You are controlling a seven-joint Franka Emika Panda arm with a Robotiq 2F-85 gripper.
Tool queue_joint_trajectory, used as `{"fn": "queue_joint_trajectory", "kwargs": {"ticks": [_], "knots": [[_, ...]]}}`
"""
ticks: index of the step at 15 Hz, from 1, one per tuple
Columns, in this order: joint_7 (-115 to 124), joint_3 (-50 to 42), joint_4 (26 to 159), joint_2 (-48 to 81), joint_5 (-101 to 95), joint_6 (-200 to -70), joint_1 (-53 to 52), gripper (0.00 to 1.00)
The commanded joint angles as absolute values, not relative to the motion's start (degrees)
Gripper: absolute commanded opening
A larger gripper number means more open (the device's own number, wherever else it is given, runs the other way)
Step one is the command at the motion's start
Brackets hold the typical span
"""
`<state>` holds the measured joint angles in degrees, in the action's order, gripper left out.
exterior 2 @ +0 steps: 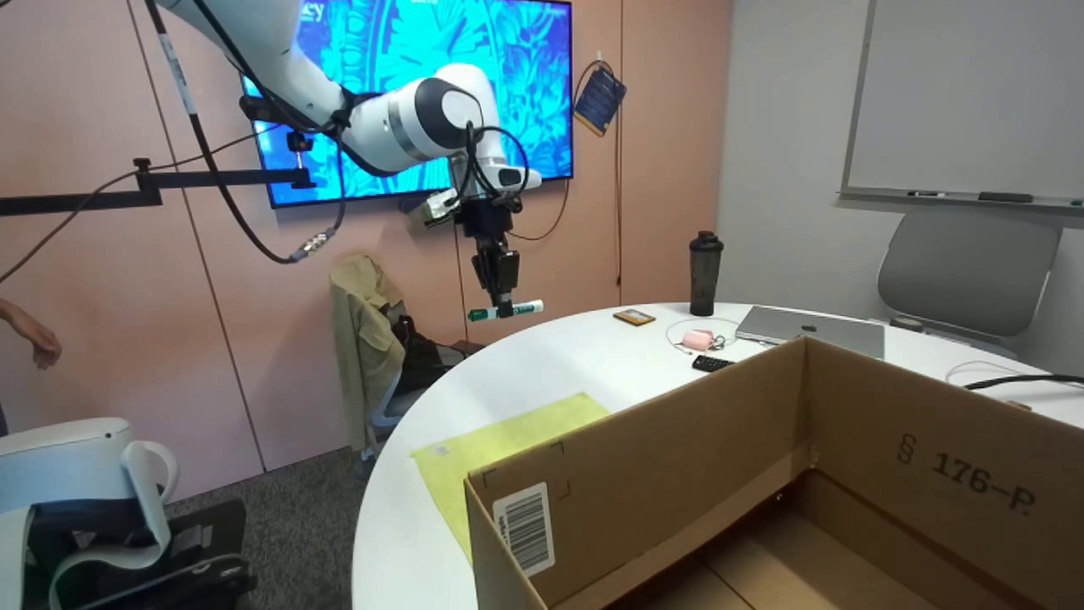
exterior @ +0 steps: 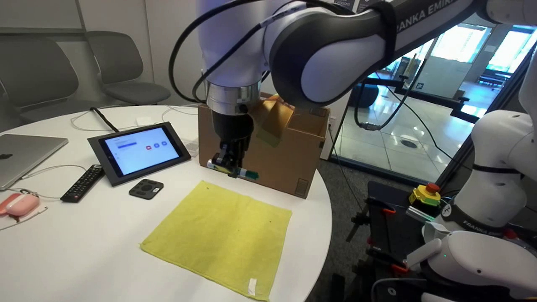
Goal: Place the green marker on the yellow towel, fold the towel from bottom to top then left to right and right to left, pick up the towel and put it inside the brown box
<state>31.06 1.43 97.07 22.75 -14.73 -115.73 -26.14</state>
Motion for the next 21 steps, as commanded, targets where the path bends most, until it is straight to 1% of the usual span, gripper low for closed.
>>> {"fn": "queue_joint_trajectory", "kwargs": {"ticks": [1,9,15,21], "knots": [[40.4,2.7,103.5,19.1,-14.0,-117.2,-24.4,0.05],[61.4,5.0,111.9,16.9,-8.4,-122.4,-23.3,0.05],[78.4,5.3,114.8,18.3,-7.8,-129.4,-23.3,0.05],[95.2,3.2,116.5,22.8,-9.2,-138.1,-23.3,0.05]]}}
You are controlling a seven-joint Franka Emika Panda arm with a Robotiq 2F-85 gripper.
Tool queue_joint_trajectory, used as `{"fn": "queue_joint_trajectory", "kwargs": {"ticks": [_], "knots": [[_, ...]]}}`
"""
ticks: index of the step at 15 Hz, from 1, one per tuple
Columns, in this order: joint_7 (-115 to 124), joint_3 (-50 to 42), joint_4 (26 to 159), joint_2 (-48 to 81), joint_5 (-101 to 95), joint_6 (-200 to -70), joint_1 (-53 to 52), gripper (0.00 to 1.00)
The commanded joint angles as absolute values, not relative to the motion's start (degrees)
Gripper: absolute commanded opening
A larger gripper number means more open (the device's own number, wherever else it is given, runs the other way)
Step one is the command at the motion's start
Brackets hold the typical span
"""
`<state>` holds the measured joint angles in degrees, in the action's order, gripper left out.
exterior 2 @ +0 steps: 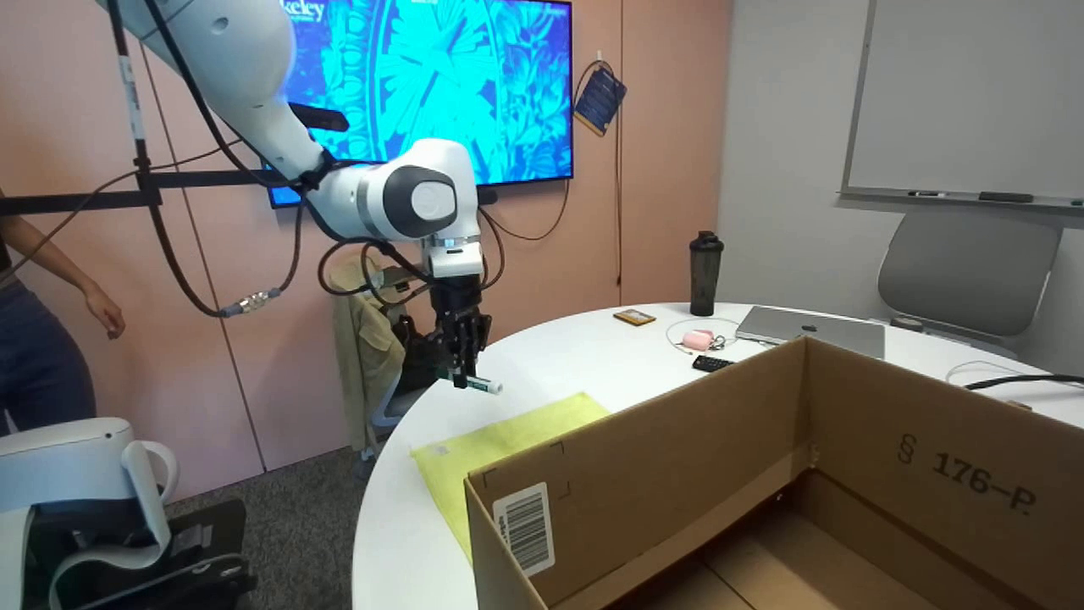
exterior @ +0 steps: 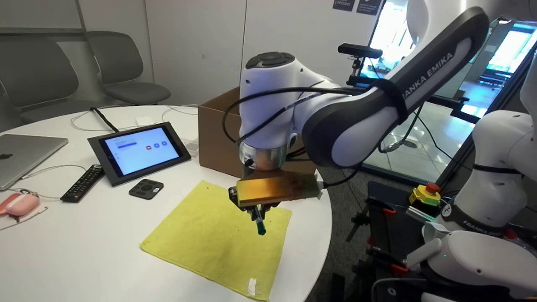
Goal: Place the green marker on the yellow towel, fold the towel from bottom to top then left to right and right to left, pick up the towel and put it inside the brown box
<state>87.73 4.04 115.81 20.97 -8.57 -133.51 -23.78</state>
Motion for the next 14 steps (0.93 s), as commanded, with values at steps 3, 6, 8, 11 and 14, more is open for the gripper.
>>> {"fn": "queue_joint_trajectory", "kwargs": {"ticks": [3,6,8,11,14], "knots": [[102.1,2.0,115.1,26.4,-8.1,-142.2,-23.2,0.05],[108.2,0.7,113.0,30.3,-7.9,-146.6,-23.7,0.05],[110.3,-0.3,111.3,32.7,-8.7,-148.1,-24.2,0.05],[111.3,-1.7,108.0,36.1,-9.2,-148.4,-24.5,0.05],[111.4,-3.0,104.7,38.9,-9.2,-147.7,-24.7,0.05]]}}
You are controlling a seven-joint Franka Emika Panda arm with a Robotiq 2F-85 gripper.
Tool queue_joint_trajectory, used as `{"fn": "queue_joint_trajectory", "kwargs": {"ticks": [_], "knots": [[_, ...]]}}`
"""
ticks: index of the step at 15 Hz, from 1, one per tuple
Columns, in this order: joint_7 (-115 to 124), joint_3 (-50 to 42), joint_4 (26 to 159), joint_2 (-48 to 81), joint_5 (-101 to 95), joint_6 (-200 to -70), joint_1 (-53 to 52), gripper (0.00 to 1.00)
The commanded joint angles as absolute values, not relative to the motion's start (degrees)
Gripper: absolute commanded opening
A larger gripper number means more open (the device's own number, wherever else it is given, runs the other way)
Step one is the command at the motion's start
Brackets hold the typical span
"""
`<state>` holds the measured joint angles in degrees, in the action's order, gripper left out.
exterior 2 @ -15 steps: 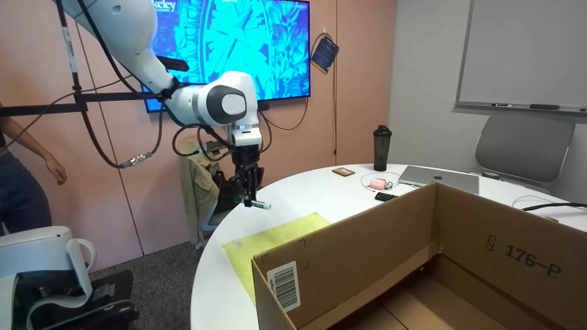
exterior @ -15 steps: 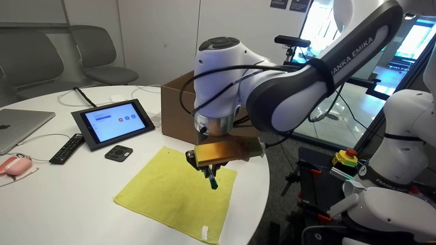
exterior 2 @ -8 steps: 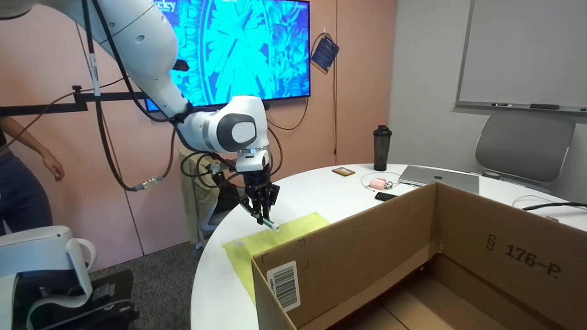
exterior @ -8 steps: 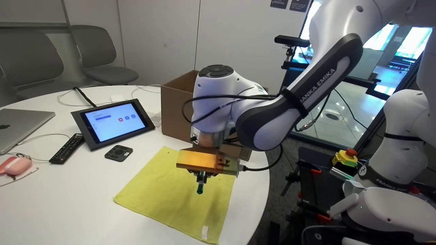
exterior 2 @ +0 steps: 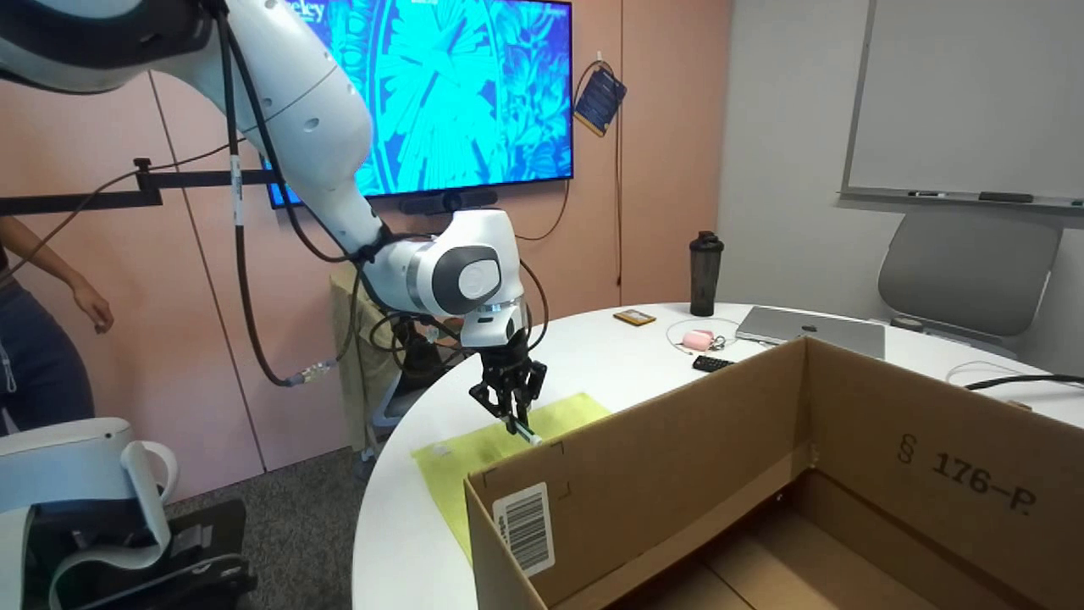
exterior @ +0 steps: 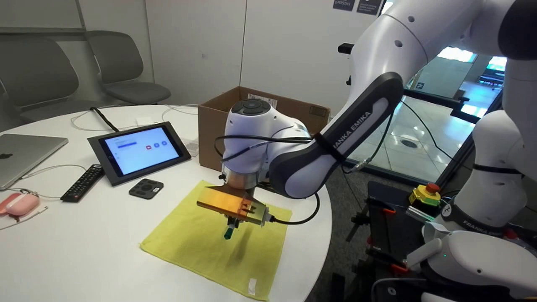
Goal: Place the green marker on the yellow towel, fold the towel from bottom to top then left to right and right to left, pick up the towel and put it inside the brown box
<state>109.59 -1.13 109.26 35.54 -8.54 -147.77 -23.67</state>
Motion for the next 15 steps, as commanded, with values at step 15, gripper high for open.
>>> {"fn": "queue_joint_trajectory", "kwargs": {"ticks": [15], "knots": [[110.6,-4.5,98.3,46.1,-7.8,-146.4,-24.2,0.06]]}}
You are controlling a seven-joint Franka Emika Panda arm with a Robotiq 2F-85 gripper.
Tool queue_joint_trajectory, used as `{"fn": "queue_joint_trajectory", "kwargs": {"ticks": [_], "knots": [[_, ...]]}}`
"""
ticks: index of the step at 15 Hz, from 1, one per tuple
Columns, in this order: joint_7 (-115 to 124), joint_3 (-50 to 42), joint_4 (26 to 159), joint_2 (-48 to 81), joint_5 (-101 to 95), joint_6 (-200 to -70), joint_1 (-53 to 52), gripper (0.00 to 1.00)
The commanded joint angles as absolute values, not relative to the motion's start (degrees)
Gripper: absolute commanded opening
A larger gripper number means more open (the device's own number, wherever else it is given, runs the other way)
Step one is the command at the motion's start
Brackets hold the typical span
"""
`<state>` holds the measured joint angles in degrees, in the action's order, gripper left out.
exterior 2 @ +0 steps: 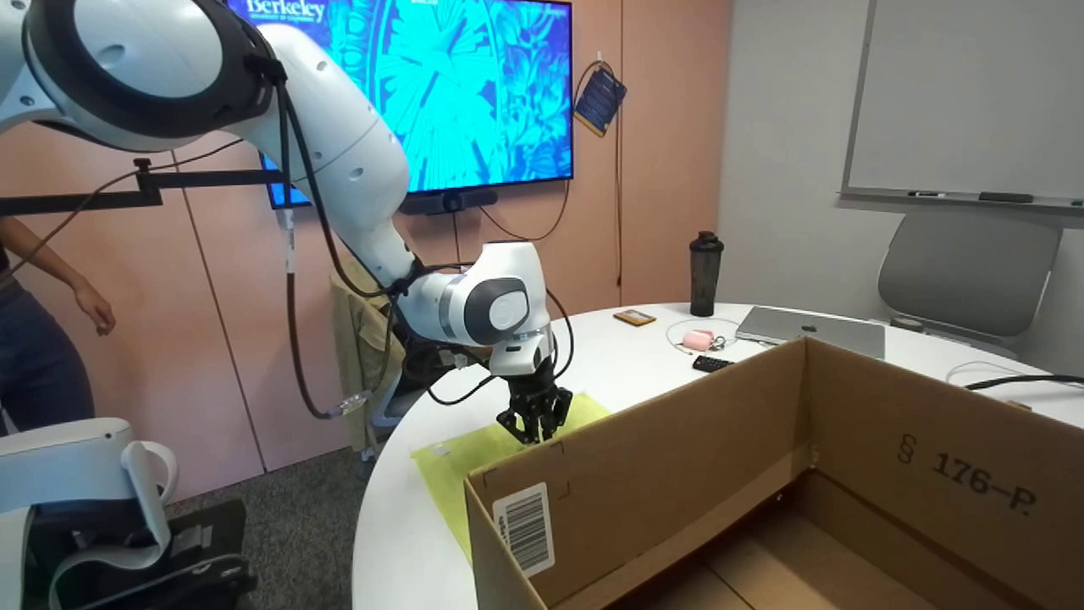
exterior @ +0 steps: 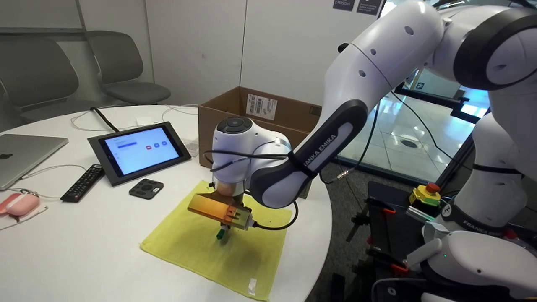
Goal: Place the green marker on the yellow towel, fold the towel from bottom to top then left to right and right to left, pick up the towel and put it inside the brown box
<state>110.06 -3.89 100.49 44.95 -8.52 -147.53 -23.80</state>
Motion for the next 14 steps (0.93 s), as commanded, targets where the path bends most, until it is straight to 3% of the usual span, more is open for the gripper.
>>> {"fn": "queue_joint_trajectory", "kwargs": {"ticks": [1,2,4,10,14], "knots": [[110.6,-4.5,98.2,46.1,-7.8,-146.3,-24.2,0.20],[110.5,-4.4,98.1,46.1,-7.7,-146.1,-24.1,0.45],[110.4,-4.4,97.9,46.2,-7.7,-145.7,-24.1,0.50],[110.5,-4.4,98.8,45.1,-7.9,-145.7,-24.1,0.97],[110.1,-4.6,104.7,39.2,-8.1,-146.1,-23.8,1.00]]}}
